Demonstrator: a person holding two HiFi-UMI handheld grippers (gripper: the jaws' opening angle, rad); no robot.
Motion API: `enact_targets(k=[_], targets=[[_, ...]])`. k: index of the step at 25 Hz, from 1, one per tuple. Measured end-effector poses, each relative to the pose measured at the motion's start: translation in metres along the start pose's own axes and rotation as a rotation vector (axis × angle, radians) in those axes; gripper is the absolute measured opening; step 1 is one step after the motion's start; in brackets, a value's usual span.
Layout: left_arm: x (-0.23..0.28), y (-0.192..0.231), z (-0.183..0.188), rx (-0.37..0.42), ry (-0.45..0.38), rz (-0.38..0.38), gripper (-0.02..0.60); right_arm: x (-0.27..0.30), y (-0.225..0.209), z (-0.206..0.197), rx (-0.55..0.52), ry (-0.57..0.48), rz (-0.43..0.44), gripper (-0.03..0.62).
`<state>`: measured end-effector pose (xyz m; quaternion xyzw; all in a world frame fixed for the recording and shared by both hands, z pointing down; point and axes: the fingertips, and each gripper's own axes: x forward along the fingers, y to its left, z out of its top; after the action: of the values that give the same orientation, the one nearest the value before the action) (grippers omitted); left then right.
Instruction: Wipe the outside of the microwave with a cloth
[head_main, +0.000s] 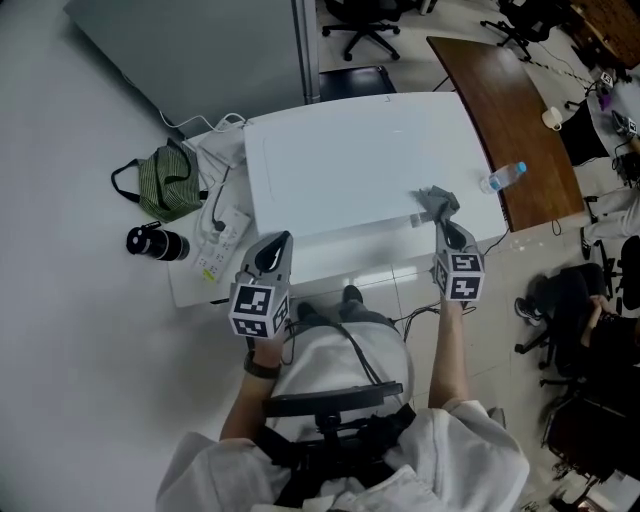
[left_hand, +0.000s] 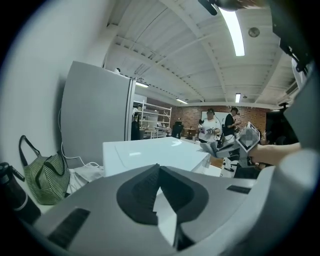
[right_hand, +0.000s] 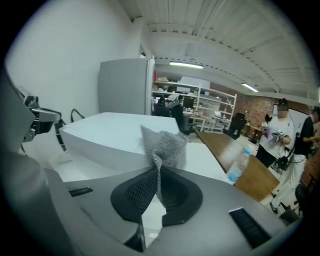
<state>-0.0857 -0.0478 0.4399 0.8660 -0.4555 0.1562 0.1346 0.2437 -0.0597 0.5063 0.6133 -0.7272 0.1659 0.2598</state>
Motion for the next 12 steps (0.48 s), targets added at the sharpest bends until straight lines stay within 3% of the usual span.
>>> enact_targets(k=[8, 12], targets=[[-0.034, 0.041, -0.017, -0.036, -0.006, 0.083, 0.023, 0.014, 0.276, 0.016, -0.217, -0.042, 0.536, 0.029], [-0.049, 0.059, -0.027, -0.059, -0.001, 0.132, 0.023, -0.003, 0.380, 0.018, -0.377, -0.086, 0.789, 0.029]])
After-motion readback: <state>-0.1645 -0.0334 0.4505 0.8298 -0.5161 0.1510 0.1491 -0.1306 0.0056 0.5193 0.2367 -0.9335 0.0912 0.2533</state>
